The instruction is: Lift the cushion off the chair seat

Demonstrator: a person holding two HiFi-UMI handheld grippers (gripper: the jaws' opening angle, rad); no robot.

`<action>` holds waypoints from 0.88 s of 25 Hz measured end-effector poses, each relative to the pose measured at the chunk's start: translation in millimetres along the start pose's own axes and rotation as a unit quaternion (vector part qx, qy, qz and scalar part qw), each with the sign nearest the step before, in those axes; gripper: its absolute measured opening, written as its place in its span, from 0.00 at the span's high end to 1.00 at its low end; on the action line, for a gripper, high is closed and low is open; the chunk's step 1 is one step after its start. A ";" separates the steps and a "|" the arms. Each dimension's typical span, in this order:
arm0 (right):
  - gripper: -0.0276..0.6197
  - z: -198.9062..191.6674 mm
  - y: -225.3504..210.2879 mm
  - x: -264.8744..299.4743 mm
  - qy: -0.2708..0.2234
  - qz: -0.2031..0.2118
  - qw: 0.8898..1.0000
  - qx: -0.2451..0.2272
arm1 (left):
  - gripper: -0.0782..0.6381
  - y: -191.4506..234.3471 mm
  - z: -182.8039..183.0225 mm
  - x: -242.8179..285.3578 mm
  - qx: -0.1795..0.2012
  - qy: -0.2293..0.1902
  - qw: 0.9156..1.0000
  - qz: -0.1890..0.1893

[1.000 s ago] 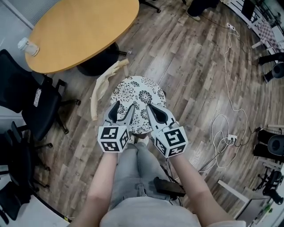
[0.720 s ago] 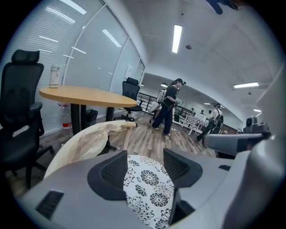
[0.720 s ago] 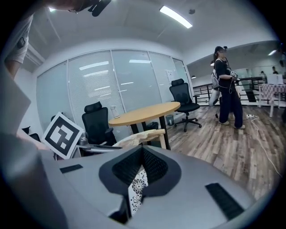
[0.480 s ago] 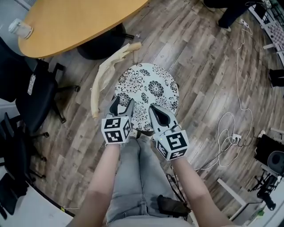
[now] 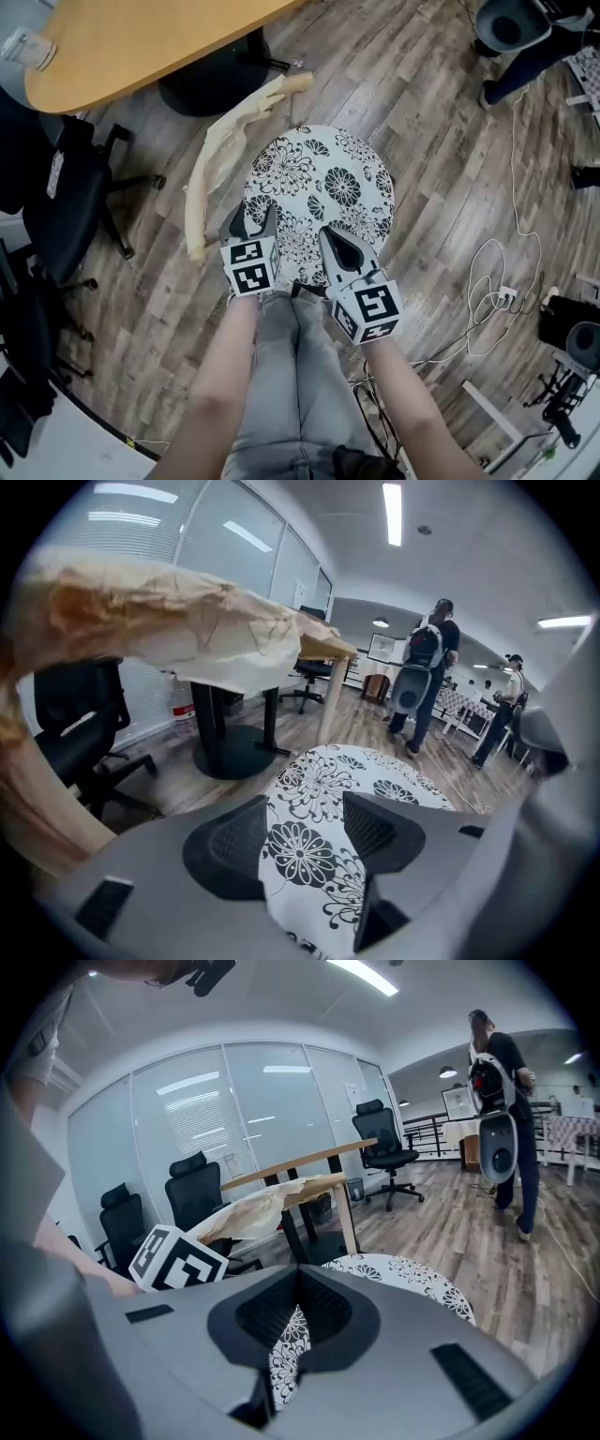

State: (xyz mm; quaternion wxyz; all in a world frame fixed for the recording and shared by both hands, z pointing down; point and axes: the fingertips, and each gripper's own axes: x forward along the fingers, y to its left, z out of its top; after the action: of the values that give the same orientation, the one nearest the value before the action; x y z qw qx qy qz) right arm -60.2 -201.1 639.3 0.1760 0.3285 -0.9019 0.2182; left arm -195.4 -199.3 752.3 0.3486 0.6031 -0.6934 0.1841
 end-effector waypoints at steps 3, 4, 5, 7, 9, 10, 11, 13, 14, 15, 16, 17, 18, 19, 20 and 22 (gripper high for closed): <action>0.92 -12.3 0.3 2.9 0.004 -0.002 1.000 0.009 | 0.54 12.9 -14.1 16.0 -0.005 0.014 0.999 0.032; 0.92 -17.0 1.1 4.0 0.006 -0.004 1.000 0.011 | 0.54 17.1 -19.2 20.0 -0.007 0.020 0.999 0.041; 0.92 -21.8 2.3 5.3 0.008 -0.006 1.000 0.014 | 0.54 22.1 -25.3 23.8 -0.011 0.027 0.998 0.051; 0.92 -30.7 4.8 8.6 0.013 -0.006 1.000 0.018 | 0.54 32.9 -39.4 31.2 -0.030 0.045 0.996 0.069; 0.92 -38.0 5.5 11.9 0.017 -0.006 1.000 0.020 | 0.54 39.7 -53.1 37.5 -0.056 0.067 0.993 0.081; 0.92 -40.7 5.1 13.3 0.019 -0.005 1.000 0.020 | 0.54 40.5 -59.1 39.9 -0.066 0.078 0.991 0.083; 0.92 -42.8 4.5 14.6 0.021 -0.005 1.000 0.019 | 0.54 40.4 -64.7 41.7 -0.074 0.088 0.990 0.084; 0.92 -44.8 3.0 17.0 0.022 -0.007 1.000 0.018 | 0.54 40.5 -76.9 43.3 -0.096 0.108 0.986 0.087; 0.92 -45.2 2.5 17.9 0.023 -0.008 1.000 0.018 | 0.54 41.0 -84.0 43.4 -0.108 0.119 0.983 0.088; 0.92 -45.6 2.1 18.8 0.023 -0.008 1.000 0.018 | 0.54 41.2 -91.4 43.4 -0.118 0.131 0.980 0.089; 0.92 -45.7 1.5 19.5 0.024 -0.009 0.999 0.019 | 0.54 40.9 -98.6 43.8 -0.126 0.141 0.978 0.088; 0.92 -45.6 0.5 20.0 0.024 -0.009 0.999 0.020 | 0.54 40.1 -104.3 44.5 -0.129 0.149 0.977 0.086; 0.92 -45.2 -0.9 20.3 0.025 -0.009 0.999 0.020 | 0.55 39.0 -107.7 45.3 -0.129 0.154 0.976 0.083; 0.92 -44.6 -2.6 20.3 0.026 -0.009 0.999 0.020 | 0.56 37.9 -108.9 46.1 -0.127 0.158 0.976 0.080; 0.92 -43.8 -4.3 20.0 0.026 -0.009 0.999 0.019 | 0.58 36.9 -108.5 46.5 -0.124 0.160 0.976 0.077; 0.92 -42.8 -7.5 18.3 0.027 -0.011 0.999 0.018 | 0.64 35.3 -105.2 46.1 -0.123 0.162 0.977 0.070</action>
State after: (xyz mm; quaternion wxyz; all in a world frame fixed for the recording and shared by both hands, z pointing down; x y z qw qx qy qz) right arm -61.0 -193.9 685.8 0.1965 0.3356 -0.8892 0.2409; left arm -203.3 -153.7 863.1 0.5137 0.4678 -0.6857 0.2171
